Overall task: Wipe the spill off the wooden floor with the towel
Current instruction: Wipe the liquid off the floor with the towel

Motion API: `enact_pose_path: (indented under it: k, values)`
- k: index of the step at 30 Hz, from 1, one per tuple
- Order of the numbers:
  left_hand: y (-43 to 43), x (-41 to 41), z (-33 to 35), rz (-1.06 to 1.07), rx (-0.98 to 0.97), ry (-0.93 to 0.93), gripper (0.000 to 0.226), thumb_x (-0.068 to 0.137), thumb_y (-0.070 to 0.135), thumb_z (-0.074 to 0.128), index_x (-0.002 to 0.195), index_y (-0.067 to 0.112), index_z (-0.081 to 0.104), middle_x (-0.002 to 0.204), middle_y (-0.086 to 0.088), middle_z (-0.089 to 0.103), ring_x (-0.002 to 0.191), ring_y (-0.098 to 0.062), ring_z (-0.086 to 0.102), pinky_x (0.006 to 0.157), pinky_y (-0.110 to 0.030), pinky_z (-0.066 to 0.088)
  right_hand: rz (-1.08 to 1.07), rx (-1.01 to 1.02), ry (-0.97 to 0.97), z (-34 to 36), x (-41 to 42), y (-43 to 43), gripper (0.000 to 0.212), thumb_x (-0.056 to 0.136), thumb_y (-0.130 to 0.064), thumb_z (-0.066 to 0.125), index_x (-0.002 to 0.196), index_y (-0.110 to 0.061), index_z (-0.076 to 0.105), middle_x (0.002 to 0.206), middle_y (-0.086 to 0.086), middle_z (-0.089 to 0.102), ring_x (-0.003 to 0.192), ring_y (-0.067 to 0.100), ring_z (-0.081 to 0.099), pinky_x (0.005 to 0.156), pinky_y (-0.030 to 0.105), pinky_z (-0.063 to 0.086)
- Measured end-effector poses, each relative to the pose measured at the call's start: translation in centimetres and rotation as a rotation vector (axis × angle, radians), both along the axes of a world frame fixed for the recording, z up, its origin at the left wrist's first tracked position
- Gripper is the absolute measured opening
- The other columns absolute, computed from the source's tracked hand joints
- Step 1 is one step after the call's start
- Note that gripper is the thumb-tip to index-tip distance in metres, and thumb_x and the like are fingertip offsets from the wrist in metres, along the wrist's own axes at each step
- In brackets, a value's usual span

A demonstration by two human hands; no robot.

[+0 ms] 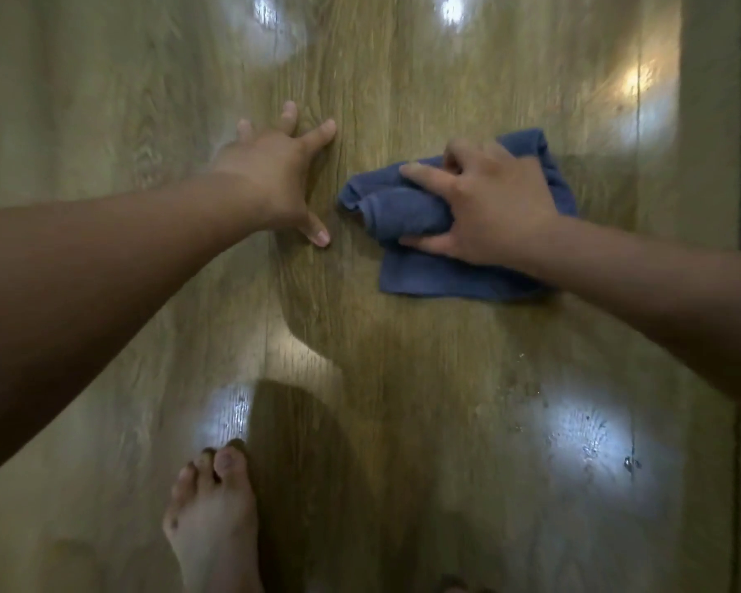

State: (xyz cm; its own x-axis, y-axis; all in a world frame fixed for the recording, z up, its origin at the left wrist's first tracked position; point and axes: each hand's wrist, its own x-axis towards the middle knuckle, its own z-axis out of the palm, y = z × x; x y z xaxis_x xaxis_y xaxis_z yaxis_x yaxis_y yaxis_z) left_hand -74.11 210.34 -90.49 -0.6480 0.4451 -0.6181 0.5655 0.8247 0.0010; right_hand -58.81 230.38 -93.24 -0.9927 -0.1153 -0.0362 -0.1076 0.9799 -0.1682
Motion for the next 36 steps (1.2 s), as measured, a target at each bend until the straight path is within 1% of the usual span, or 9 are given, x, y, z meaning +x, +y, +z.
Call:
enact_pose_path:
  k: [4,7,10,13,18,21,28,33,36]
  values:
    - [1.6,0.6,0.7,0.084,-0.018,-0.072,0.139,0.053,0.045,0.092,0.155,0.038,-0.002,0.164,-0.009,-0.014,0.144,-0.055,-0.002,0.115,-0.065,0.020,-0.295,0.068,0.064,-0.3,-8.2,1.7,0.065,0.084,-0.073,0.047,0.136,-0.035,0.049,0.124,0.013,0.054,0.107,0.038,0.056,0.071,0.043,0.039]
    - [2.6,1.7,1.2,0.177,0.070,0.036,0.124,0.061,0.043,0.091,0.155,0.023,0.014,0.162,-0.013,0.015,0.142,-0.042,0.029,0.112,-0.054,0.035,-0.456,0.058,0.110,-1.3,-10.8,-0.1,0.062,0.082,-0.069,0.041,0.132,-0.032,0.050,0.125,0.012,0.056,0.108,0.036,0.057,0.070,0.043,0.041]
    - [2.2,3.4,2.3,0.018,0.429,0.291,0.099,0.071,0.044,0.081,0.150,0.017,0.027,0.154,-0.012,0.029,0.139,-0.036,0.034,0.111,-0.052,0.035,-0.303,0.019,0.067,-0.8,-7.3,-1.9,0.073,0.081,-0.064,0.051,0.140,-0.022,0.042,0.127,0.017,0.052,0.116,0.039,0.050,0.082,0.047,0.046]
    - [1.2,7.1,1.1,-0.143,0.668,0.236,0.077,0.077,0.043,0.066,0.144,0.016,0.039,0.144,-0.009,0.045,0.133,-0.033,0.043,0.110,-0.054,0.034,0.041,-0.124,0.031,0.2,-0.9,-2.1,0.079,0.079,-0.054,0.062,0.142,-0.012,0.043,0.134,0.021,0.046,0.121,0.039,0.043,0.097,0.050,0.044]
    - [1.1,7.7,-3.0,-0.124,0.373,0.188,0.112,0.068,0.084,0.054,0.156,0.029,0.013,0.163,-0.008,0.017,0.150,-0.027,0.014,0.121,-0.056,0.007,-0.011,-0.027,-0.119,-2.1,-0.3,2.2,0.106,0.074,-0.085,0.038,0.157,-0.021,0.025,0.165,0.011,0.014,0.152,0.029,0.011,0.118,0.065,0.012]
    - [3.8,1.2,-2.4,-0.202,0.287,0.117,0.113,0.053,0.091,0.056,0.147,0.035,0.029,0.155,0.000,0.034,0.147,-0.031,0.022,0.116,-0.065,0.010,0.040,-0.033,-0.113,-2.4,-4.1,3.4,0.109,0.070,-0.086,0.033,0.156,-0.020,0.026,0.165,0.008,0.014,0.153,0.026,0.010,0.121,0.059,0.003]
    - [0.7,7.3,-1.4,-0.030,0.502,0.341,0.063,0.075,0.047,0.072,0.130,0.020,0.054,0.126,-0.008,0.059,0.117,-0.032,0.053,0.100,-0.046,0.041,-0.114,-0.185,0.082,-2.5,-0.5,-0.9,0.072,0.074,-0.044,0.071,0.134,-0.006,0.056,0.155,0.021,0.037,0.147,0.040,0.027,0.120,0.060,0.014]
    - [-5.0,14.3,-3.2,-0.010,0.546,0.287,0.068,0.076,0.032,0.074,0.137,0.013,0.051,0.138,-0.009,0.055,0.129,-0.031,0.050,0.103,-0.048,0.039,0.237,-0.150,0.063,-3.3,2.7,-2.1,0.070,0.068,-0.035,0.085,0.127,-0.003,0.063,0.145,0.025,0.049,0.138,0.045,0.042,0.114,0.065,0.027]
    - [1.3,7.1,-2.6,-0.078,0.452,0.355,0.070,0.081,0.035,0.072,0.144,0.019,0.043,0.147,-0.004,0.047,0.142,-0.032,0.034,0.112,-0.047,0.031,0.053,-0.133,-0.020,-2.9,-2.7,1.6,0.071,0.081,-0.036,0.073,0.142,-0.010,0.050,0.157,0.015,0.035,0.149,0.032,0.026,0.122,0.056,0.013]
